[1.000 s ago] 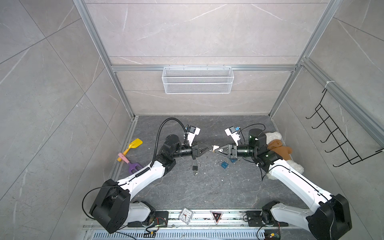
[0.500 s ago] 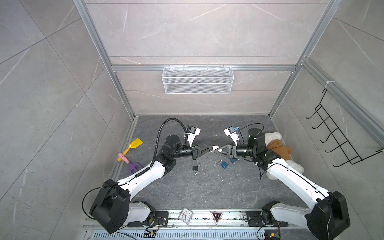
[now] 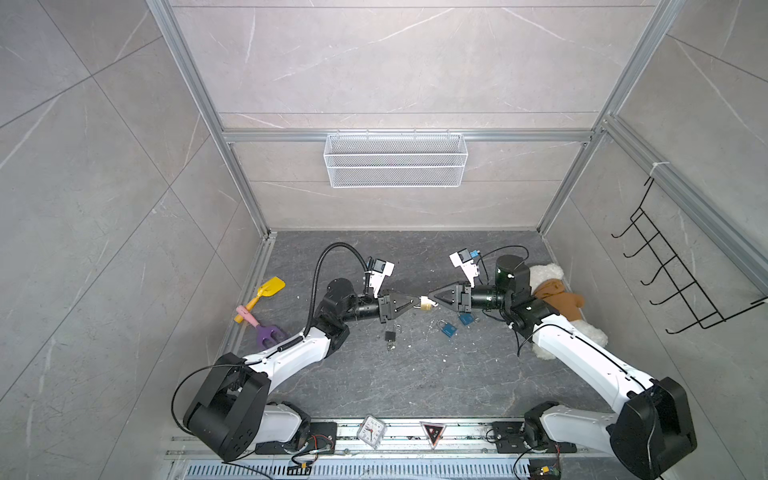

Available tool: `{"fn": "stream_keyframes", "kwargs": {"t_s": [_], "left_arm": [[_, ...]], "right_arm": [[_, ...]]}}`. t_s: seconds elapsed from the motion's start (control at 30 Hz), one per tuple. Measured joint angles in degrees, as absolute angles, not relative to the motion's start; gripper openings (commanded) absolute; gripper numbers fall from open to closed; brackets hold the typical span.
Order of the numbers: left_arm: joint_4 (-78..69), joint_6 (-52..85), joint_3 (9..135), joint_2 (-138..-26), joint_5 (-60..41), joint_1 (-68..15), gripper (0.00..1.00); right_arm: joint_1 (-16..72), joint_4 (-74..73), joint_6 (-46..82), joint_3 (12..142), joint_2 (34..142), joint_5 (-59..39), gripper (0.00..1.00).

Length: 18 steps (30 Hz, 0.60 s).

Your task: Lock with the key

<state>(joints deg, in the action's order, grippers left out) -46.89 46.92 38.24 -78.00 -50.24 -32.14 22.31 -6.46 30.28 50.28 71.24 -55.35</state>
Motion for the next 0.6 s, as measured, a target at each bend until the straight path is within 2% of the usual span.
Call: {"fn": "stream_keyframes", "kwargs": {"t_s": [0.4,0.6], "left_arm": [[-51.81,50.89,38.24,-78.52,-51.11,-31.88,0.00],[-52.82,51.31,38.24,-78.52,-51.07,-31.88,0.00]], "right_arm": [[22.20,-9.76,31.33,48.29,71.24,-55.77,0.32],[22.20,-11.57,32.45,47.94,71.24,-56.45,0.28]]}}
